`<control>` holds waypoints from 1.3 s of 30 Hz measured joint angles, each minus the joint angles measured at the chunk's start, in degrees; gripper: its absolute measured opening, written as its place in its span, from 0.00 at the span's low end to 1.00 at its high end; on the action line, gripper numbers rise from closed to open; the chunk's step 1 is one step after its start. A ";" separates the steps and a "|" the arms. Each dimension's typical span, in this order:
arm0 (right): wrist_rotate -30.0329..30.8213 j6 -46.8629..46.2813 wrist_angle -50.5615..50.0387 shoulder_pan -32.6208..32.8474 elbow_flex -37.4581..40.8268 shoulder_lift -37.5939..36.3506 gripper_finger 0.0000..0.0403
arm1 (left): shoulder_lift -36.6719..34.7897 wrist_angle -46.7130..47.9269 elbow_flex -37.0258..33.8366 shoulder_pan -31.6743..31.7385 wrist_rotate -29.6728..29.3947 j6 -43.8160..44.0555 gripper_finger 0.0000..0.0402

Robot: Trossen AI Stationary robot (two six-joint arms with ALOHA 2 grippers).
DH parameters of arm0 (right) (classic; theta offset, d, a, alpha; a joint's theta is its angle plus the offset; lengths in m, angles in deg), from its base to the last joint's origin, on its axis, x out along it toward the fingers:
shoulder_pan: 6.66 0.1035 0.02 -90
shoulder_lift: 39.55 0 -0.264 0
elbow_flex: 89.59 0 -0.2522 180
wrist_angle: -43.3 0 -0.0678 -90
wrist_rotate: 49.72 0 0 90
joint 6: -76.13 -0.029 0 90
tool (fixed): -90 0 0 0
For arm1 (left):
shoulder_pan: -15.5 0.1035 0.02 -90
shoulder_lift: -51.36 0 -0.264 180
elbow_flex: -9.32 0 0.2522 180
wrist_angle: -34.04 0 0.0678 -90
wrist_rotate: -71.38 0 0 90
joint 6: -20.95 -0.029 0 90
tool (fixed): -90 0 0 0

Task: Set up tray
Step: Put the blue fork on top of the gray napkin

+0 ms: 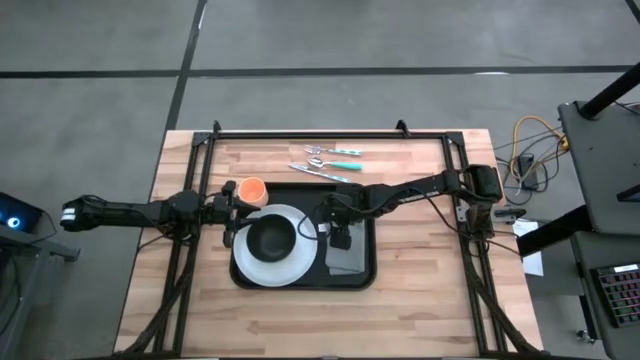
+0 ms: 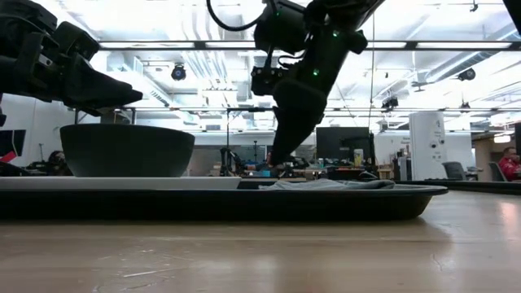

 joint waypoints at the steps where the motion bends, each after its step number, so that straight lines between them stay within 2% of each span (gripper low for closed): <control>1: -0.56 0.62 0.11 -0.43 0.00 -0.13 0.57 | 0.00 -0.02 0.00 0.00 0.00 0.02 0.29; 13: -1.44 9.01 1.86 -7.65 0.11 -0.37 0.56 | 0.00 -0.01 0.02 -0.01 0.02 0.00 0.29; 20: -11.61 16.72 6.41 -13.52 0.11 -0.50 0.56 | 0.02 -0.02 -0.02 0.00 0.00 0.00 0.29; 29: -11.92 22.49 7.13 -22.06 -0.82 -0.70 0.56 | 0.00 -0.02 0.00 -0.02 0.02 0.00 0.29; 34: -16.49 23.36 7.34 -26.59 0.42 -0.68 0.56 | 0.01 -0.01 -0.02 0.00 0.01 0.00 0.29; 39: -17.29 24.48 10.01 -29.91 0.42 -0.68 0.56 | 0.33 -0.02 0.00 -0.01 0.00 0.00 0.29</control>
